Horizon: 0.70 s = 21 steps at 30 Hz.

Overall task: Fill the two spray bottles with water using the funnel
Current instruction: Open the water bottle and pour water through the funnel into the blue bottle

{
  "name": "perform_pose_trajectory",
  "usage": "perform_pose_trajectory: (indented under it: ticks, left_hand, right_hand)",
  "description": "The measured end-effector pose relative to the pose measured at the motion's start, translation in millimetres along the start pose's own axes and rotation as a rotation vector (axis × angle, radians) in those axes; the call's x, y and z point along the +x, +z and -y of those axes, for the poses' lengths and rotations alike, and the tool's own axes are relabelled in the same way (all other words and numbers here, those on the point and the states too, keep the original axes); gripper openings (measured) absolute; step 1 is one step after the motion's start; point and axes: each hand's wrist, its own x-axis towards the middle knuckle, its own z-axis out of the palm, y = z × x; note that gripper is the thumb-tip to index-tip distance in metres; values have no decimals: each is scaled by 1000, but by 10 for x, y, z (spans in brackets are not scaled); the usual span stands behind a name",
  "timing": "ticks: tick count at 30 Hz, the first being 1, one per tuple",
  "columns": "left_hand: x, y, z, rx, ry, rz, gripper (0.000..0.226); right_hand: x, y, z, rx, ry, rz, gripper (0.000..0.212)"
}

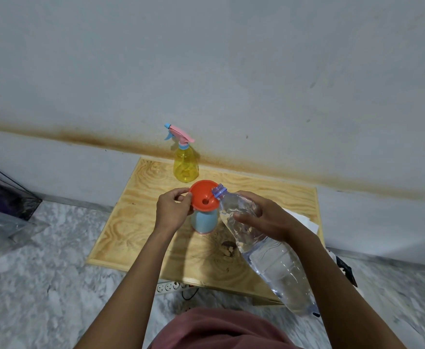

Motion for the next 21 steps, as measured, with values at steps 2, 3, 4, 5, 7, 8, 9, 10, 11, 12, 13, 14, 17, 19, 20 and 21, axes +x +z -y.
perform_pose_trajectory:
  ticks: [2, 3, 4, 5, 7, 8, 9, 10, 11, 12, 13, 14, 17, 19, 20, 21]
  left_hand:
    - [5, -1, 1, 5, 1, 0, 21]
    - [8, -2, 3, 4, 0, -1, 21]
    - [12, -1, 5, 3, -2, -1, 21]
    - [16, 0, 5, 2, -4, 0, 21]
    - [20, 0, 1, 2, -6, 4, 20]
    - [22, 0, 2, 2, -7, 5, 20]
    - [24, -1, 3, 2, -6, 6, 20]
    - [24, -6, 6, 3, -4, 6, 21]
    - [25, -8, 9, 2, -1, 5, 22]
    - [25, -9, 12, 2, 0, 4, 22]
    - [25, -11, 13, 1, 2, 4, 22]
    - [26, -11, 10, 2, 2, 5, 22]
    - [27, -16, -4, 4, 2, 11, 22]
    - [26, -20, -18, 5, 6, 16, 23]
    - [25, -21, -21, 5, 6, 19, 23]
    - [24, -21, -26, 5, 3, 22, 22]
  right_hand:
    - [-10, 0, 19, 11, -5, -19, 60]
    - [-17, 2, 27, 25, -9, -30, 57]
    - [-24, 4, 40, 34, -16, -42, 56]
    - [-30, 8, 48, 37, -31, -56, 54]
    - [-38, 19, 51, 13, -67, -87, 54]
    - [-44, 27, 47, 2, -81, -103, 54]
    - [-56, 31, 43, 2, -93, -119, 54]
    - [-69, 32, 46, 8, -103, -138, 54]
    - [-79, 30, 47, 14, -110, -163, 54]
    - [-96, 29, 68, 18, -121, -197, 54]
    - [-108, 20, 75, 12, -136, -240, 56]
    - [-118, 9, 91, 12, -152, -284, 58]
    - [-121, -73, 109, 112, -165, -427, 62]
    - [-113, -149, 113, 187, -194, -533, 64]
    - [-105, -188, 117, 230, -199, -580, 65]
    - [-90, -224, 117, 264, -201, -620, 63]
